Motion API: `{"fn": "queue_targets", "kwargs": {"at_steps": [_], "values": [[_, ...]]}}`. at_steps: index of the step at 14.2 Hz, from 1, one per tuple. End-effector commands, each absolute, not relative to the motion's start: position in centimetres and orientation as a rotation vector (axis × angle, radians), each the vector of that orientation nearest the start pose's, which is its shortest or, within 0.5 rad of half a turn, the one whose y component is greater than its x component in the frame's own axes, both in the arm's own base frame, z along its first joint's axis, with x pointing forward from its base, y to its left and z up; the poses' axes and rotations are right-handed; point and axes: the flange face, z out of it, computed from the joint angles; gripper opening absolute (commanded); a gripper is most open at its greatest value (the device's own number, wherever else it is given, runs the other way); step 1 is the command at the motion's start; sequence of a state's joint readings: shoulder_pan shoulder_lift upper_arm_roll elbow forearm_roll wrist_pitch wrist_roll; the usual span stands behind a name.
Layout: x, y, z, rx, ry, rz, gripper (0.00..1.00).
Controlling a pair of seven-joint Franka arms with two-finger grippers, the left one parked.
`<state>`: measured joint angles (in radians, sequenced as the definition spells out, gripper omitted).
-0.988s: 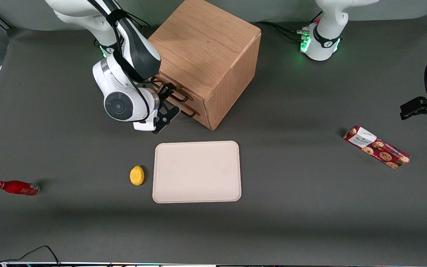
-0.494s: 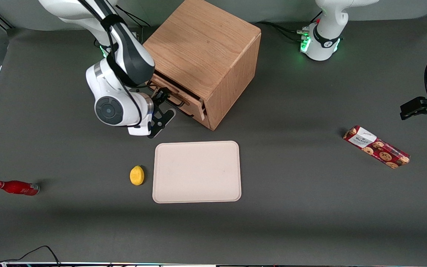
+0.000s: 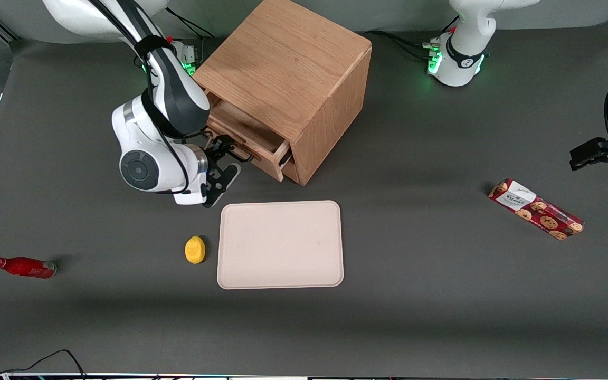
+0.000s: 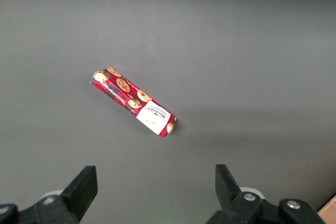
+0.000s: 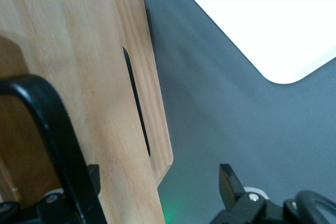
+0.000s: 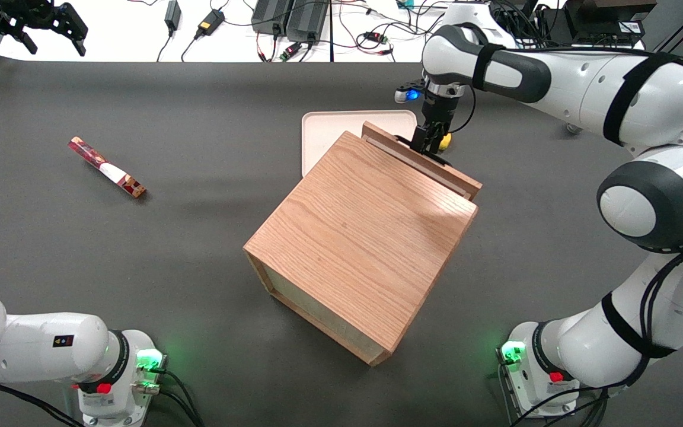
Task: Open upper drawer
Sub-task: 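Pull the upper drawer handle outward from the cabinet with the right gripper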
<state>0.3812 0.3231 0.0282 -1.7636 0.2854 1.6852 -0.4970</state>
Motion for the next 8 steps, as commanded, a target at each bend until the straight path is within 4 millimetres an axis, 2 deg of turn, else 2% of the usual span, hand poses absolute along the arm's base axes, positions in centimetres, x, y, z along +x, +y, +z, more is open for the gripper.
{"fn": "queue_targets", "kwargs": {"at_steps": [1,8], "values": [[55.2,24.8,35.9,-2.536,-1.168,0.518,1.00],[57.9,22.1,35.9,-2.502,-1.258,0.461,1.00]]}}
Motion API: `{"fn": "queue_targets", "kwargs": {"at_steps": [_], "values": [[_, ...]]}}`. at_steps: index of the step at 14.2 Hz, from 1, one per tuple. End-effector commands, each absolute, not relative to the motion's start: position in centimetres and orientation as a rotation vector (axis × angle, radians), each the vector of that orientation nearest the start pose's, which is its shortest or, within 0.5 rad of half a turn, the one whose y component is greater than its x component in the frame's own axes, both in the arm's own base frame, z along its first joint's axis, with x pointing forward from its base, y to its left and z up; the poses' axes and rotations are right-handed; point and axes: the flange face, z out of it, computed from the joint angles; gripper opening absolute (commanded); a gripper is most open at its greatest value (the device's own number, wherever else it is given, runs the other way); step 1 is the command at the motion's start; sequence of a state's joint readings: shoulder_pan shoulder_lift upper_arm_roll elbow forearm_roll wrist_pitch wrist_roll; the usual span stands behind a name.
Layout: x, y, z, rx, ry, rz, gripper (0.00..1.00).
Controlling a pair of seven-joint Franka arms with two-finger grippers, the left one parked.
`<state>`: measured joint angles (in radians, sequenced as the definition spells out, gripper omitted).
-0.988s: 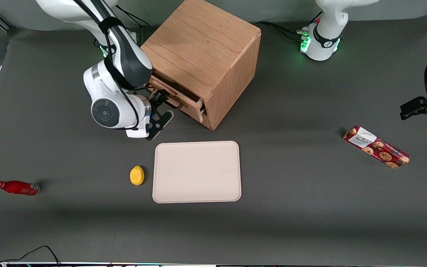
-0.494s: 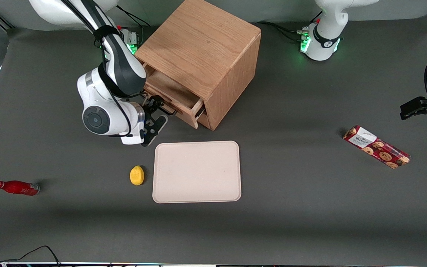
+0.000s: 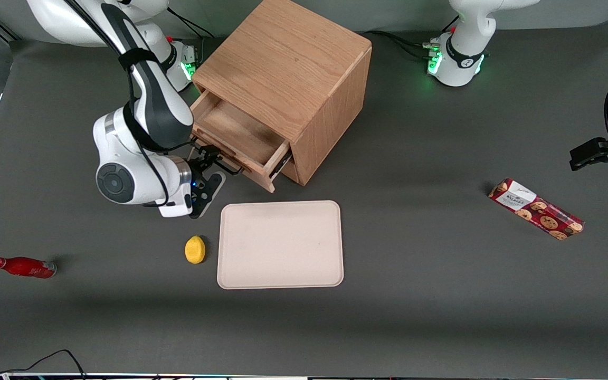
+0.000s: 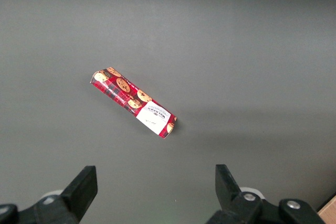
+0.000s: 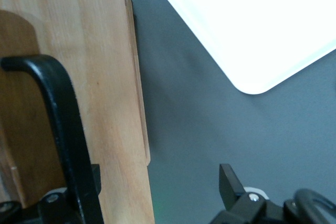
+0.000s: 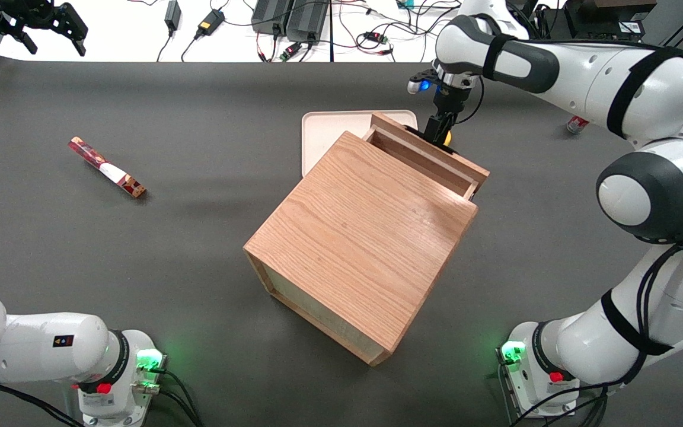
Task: Open upper drawer
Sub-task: 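Pull the upper drawer handle outward from the cabinet with the right gripper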
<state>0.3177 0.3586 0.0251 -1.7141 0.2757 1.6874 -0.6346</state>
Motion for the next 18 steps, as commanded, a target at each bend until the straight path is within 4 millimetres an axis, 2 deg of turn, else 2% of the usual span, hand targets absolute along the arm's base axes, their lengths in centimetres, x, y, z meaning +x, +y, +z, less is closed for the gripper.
{"fn": "queue_targets", "kwargs": {"at_steps": [1,6,8,18], "values": [[58.2,21.7,35.7,-2.512,-1.261,0.463,1.00],[59.6,21.1,36.2,-2.490,-1.318,0.420,1.00],[60.5,20.2,36.5,-2.507,-1.332,0.406,1.00],[63.5,16.6,35.2,-2.527,-1.368,0.396,1.00]]}}
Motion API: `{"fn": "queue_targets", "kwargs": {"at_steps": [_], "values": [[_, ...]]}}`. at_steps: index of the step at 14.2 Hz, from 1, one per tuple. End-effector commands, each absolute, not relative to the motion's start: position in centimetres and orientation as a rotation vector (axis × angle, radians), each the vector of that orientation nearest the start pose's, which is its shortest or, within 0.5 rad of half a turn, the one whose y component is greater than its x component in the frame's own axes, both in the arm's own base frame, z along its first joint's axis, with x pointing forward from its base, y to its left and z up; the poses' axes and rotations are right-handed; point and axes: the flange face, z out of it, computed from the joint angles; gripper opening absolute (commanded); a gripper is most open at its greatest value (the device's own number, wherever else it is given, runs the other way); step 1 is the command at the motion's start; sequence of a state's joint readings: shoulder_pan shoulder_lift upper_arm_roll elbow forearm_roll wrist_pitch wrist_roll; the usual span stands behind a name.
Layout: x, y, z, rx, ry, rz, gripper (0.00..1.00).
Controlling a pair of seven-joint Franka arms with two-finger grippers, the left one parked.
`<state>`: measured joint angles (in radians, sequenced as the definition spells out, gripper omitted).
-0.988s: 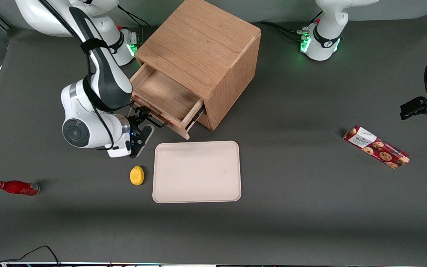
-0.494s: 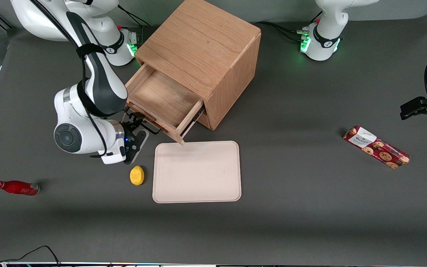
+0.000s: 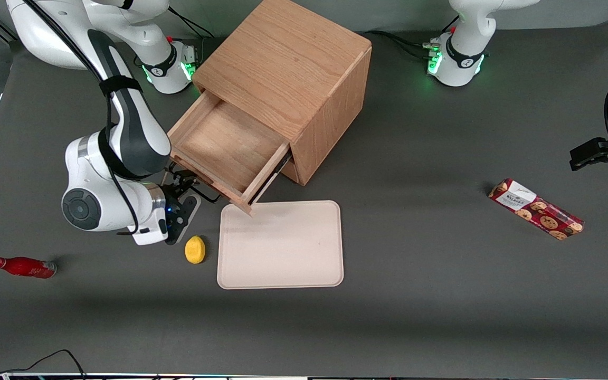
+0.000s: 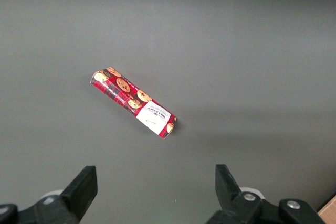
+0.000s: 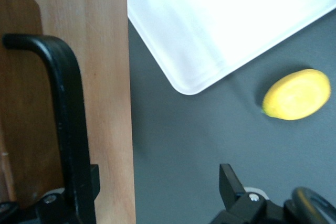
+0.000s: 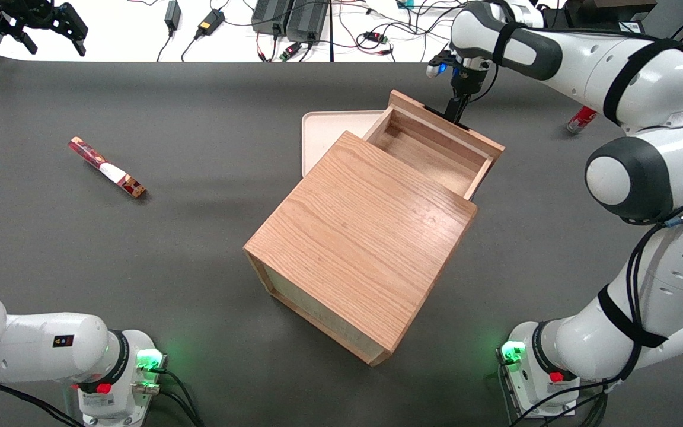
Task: Open upper drawer
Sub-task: 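Pull the upper drawer handle outward from the cabinet with the right gripper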
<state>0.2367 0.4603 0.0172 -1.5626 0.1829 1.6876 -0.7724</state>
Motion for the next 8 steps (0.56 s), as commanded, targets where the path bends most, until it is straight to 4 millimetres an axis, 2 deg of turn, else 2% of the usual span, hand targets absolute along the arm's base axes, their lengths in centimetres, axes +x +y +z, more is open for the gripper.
{"fn": "queue_targets", "kwargs": {"at_steps": [1,8], "values": [[63.8,16.6,35.3,-2.527,-1.374,0.387,1.00],[65.3,15.5,35.0,-2.510,-1.407,0.355,1.00]]}}
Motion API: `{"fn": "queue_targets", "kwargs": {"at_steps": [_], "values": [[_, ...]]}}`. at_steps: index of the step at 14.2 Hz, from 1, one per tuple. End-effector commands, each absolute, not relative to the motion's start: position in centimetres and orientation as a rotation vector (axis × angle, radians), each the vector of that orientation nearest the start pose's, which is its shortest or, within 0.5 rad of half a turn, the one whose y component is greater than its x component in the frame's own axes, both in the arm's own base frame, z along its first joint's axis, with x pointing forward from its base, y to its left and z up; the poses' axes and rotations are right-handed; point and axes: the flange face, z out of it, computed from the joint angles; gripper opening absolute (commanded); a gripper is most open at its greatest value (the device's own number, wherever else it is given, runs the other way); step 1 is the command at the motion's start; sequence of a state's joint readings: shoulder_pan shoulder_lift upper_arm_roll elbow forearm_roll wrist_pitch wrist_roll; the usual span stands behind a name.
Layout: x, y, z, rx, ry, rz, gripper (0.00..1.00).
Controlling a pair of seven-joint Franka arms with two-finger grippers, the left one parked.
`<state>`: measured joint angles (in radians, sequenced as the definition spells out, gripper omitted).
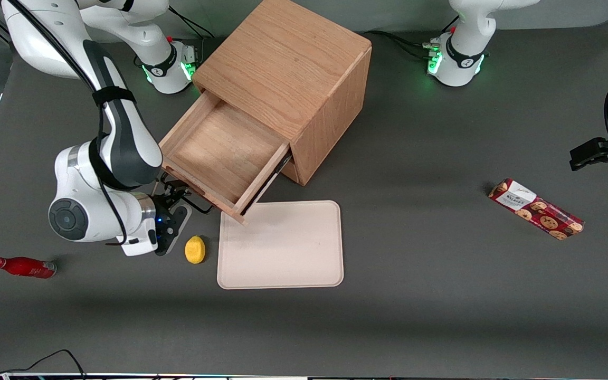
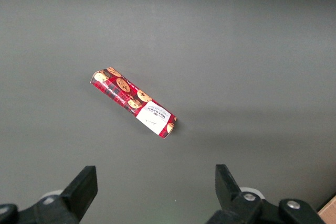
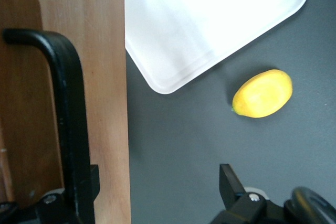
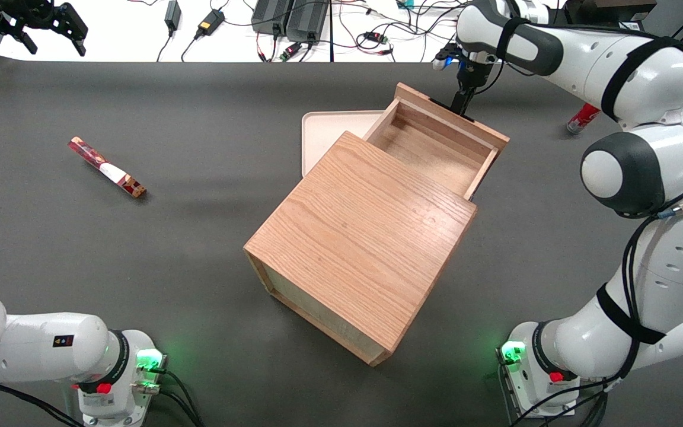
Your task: Open upper drawer
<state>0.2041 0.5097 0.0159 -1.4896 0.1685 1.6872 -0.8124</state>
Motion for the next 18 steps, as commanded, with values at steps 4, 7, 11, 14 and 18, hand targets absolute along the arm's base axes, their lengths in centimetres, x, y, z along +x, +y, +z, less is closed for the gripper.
{"fn": "queue_targets", "kwargs": {"at_steps": [4,7,11,14,18], "values": [[66.1,14.6,34.8,-2.522,-1.392,0.345,1.00],[66.2,14.7,35.1,-2.532,-1.374,0.336,1.00],[66.2,15.2,40.3,-2.562,-1.394,0.242,1.00],[65.4,15.2,43.5,-2.559,-1.408,0.217,1.00],[62.9,14.5,50.4,-2.562,-1.430,0.174,1.00]]}}
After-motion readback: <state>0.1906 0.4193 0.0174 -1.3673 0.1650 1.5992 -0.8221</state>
